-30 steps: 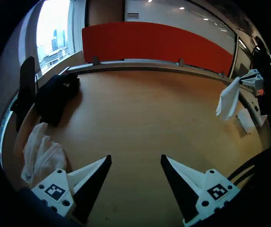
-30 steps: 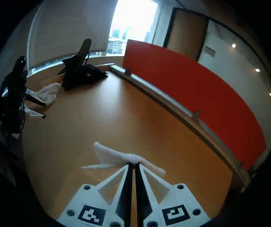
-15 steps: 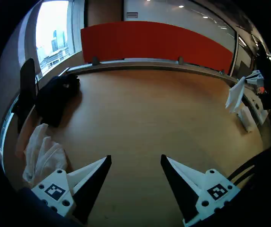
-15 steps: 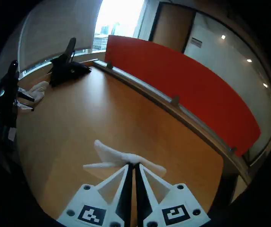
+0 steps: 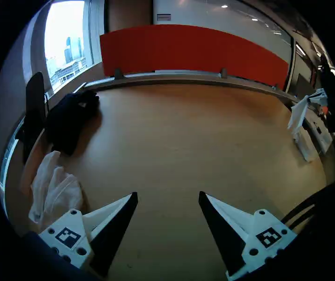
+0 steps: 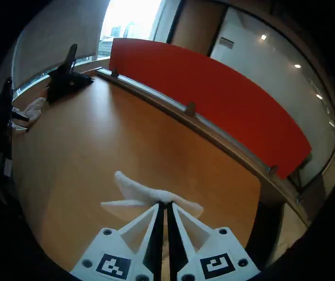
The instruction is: Fold towel
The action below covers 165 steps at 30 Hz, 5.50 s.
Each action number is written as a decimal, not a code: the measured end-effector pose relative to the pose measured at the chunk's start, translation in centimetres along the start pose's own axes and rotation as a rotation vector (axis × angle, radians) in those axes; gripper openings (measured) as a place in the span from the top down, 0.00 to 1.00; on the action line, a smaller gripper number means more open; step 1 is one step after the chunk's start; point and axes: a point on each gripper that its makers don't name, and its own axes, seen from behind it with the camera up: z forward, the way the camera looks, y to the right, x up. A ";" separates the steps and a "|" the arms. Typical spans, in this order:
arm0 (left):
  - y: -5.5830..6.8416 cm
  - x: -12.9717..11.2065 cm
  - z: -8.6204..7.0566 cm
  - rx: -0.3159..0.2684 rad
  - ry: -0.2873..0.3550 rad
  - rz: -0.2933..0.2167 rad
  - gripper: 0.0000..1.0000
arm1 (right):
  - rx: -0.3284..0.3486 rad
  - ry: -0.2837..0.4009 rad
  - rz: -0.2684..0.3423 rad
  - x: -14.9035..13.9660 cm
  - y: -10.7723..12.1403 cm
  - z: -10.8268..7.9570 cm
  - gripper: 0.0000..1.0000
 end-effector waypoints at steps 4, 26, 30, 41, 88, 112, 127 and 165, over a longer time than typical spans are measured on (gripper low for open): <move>0.0 -0.2 -0.1 0.004 -0.003 0.000 0.03 | -0.018 -0.015 0.009 -1.0 1.5 -0.5 0.96; 0.5 0.0 -0.2 0.004 -0.004 0.011 0.03 | -0.075 -0.059 0.033 -3.9 5.2 -2.5 0.96; 0.5 0.2 -0.2 0.003 -0.003 0.014 0.03 | -0.081 -0.069 0.042 -4.9 5.3 -3.1 0.96; 0.5 0.3 -0.4 0.001 0.001 0.024 0.03 | -0.098 -0.126 0.093 -10.2 5.6 -5.3 0.96; 0.0 -1.0 -1.2 0.017 -0.014 0.046 0.03 | -0.138 -0.412 0.246 -27.9 2.9 -6.8 0.96; -0.3 -1.4 -1.5 0.023 -0.019 0.048 0.03 | -0.169 -0.471 0.258 -29.8 3.1 -6.6 0.96; -0.4 -1.6 -1.7 0.026 -0.023 0.051 0.03 | -0.184 -0.481 0.265 -30.6 3.0 -6.4 0.94; -0.2 -0.8 -2.0 0.013 0.002 0.039 0.03 | -0.230 -0.391 0.462 -27.5 1.8 -5.8 0.00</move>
